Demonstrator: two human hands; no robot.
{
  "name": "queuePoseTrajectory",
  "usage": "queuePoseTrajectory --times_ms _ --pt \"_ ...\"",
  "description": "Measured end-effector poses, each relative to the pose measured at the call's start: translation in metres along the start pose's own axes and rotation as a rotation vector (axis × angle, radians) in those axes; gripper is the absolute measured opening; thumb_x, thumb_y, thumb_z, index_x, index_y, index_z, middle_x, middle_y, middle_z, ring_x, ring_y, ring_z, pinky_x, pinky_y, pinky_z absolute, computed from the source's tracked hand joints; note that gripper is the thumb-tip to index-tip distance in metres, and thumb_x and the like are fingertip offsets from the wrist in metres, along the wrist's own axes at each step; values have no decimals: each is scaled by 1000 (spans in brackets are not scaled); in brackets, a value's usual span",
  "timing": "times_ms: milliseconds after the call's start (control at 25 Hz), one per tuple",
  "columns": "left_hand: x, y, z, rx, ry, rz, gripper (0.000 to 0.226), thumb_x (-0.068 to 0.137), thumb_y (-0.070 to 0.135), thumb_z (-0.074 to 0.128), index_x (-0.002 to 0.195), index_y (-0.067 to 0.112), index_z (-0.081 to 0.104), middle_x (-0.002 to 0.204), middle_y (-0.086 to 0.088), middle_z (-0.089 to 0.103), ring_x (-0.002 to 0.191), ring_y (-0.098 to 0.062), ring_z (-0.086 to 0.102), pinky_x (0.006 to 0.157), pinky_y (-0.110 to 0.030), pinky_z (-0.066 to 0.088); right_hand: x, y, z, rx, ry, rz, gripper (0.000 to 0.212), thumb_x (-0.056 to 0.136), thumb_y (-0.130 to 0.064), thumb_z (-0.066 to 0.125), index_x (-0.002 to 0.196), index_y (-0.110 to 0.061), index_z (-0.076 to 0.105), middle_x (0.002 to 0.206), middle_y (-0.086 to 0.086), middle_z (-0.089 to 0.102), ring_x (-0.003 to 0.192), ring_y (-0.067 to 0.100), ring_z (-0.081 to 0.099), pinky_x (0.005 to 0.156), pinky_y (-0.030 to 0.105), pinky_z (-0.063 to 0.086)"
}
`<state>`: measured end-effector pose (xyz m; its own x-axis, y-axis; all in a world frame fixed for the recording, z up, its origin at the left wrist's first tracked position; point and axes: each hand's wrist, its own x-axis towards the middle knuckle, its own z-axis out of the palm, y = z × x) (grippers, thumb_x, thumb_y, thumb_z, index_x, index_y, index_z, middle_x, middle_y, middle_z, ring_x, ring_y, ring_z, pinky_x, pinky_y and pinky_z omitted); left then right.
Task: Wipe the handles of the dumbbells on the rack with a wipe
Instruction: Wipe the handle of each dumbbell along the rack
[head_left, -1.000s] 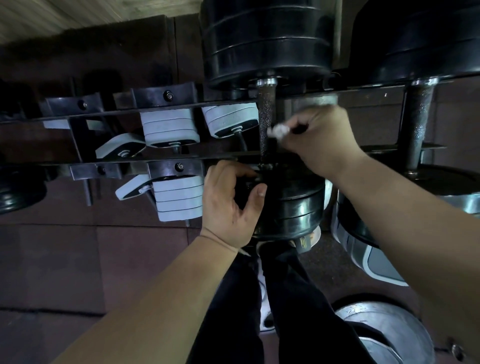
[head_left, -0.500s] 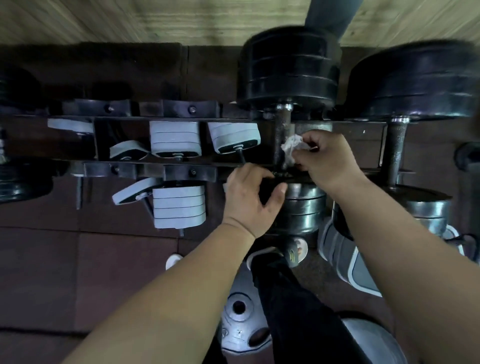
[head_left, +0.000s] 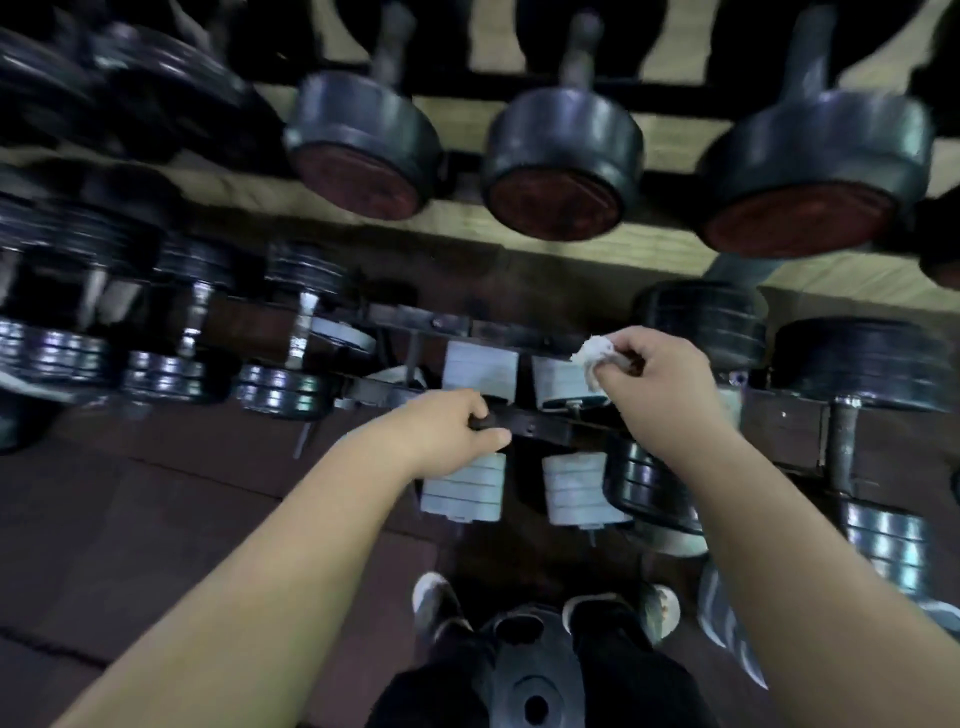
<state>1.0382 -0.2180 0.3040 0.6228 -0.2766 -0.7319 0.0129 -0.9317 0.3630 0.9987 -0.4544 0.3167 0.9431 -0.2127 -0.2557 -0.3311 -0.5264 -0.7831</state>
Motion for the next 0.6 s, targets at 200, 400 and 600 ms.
queuePoseTrajectory --times_ms 200,400,600 --pt "-95 -102 -73 -143 168 -65 53 100 57 58 142 23 54 139 -3 62 122 -24 61 100 -34 48 -14 -125 70 -59 -85 -139 19 93 -22 61 76 -20 70 83 1 74 65 15 58 60 27 48" --pt "-141 -204 -100 -186 587 9 32 99 46 66 119 21 64 111 3 62 103 -18 63 85 -29 45 -18 -202 160 -115 -206 -188 16 95 -20 62 83 -14 71 77 2 67 62 14 49 57 27 38" --pt "-136 -268 -100 -155 686 3 23 96 48 66 97 25 64 94 8 55 89 -14 59 81 -30 48 -3 -232 230 -161 -273 -207 13 95 -18 63 86 -16 72 77 6 67 63 18 53 56 29 42"
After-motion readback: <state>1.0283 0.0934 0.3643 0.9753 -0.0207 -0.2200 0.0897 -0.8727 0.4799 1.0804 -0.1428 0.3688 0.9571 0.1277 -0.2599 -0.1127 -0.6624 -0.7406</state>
